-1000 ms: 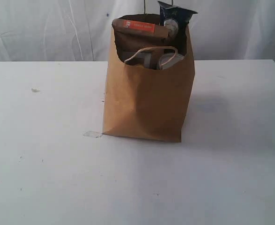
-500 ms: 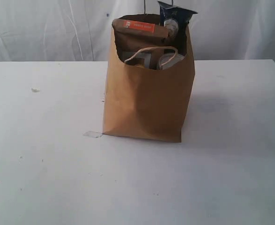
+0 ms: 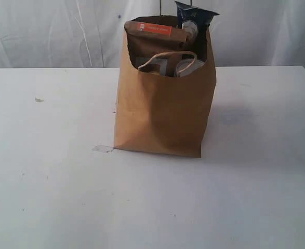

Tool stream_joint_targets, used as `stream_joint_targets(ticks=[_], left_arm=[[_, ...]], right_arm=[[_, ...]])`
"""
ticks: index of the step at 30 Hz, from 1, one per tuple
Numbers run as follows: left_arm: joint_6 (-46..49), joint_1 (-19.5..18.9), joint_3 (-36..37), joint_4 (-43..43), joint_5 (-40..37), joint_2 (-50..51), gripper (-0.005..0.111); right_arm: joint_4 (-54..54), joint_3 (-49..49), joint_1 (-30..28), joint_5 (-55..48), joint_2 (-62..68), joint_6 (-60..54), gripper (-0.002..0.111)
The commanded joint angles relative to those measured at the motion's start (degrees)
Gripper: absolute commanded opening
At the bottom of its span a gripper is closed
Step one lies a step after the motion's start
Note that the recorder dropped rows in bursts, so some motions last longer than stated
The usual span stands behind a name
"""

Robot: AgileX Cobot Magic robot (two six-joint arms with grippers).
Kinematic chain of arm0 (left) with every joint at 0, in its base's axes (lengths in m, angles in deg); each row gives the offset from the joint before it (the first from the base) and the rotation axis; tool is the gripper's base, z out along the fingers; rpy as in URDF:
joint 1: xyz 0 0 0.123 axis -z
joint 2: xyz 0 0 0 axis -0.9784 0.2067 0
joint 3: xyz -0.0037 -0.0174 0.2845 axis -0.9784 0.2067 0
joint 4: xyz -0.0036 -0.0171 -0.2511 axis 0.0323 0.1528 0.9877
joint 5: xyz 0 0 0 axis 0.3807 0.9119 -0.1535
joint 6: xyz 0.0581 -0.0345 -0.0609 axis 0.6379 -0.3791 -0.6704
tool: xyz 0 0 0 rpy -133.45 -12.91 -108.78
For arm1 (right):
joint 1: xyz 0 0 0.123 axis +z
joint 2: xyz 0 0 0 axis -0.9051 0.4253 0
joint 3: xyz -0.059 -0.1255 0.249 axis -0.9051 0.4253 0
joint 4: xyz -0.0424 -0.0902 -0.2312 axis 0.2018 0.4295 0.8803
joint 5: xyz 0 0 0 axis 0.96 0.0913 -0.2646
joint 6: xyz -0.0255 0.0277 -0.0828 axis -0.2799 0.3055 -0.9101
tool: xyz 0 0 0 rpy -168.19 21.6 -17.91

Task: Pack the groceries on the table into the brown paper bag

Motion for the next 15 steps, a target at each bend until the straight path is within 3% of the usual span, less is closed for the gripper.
stream_joint_targets(ticks=[1,7,15], left_arm=[[-1.1,-0.2,0.2,-2.7,-5.3,-6.8,0.000],[-1.8,-0.2,4.6,-2.7,-15.3,-12.6,0.000],[-6.0,-0.1,11.7,-3.1,-17.0,-16.3,0.000]], right_arm=[[0.0,0.1,-0.2,0.6,-0.4,-0.3,0.000],[0.0,0.1,-0.2,0.6,-0.4,-0.3,0.000],[0.0,0.1,-0.2,0.6,-0.4,-0.3,0.000]])
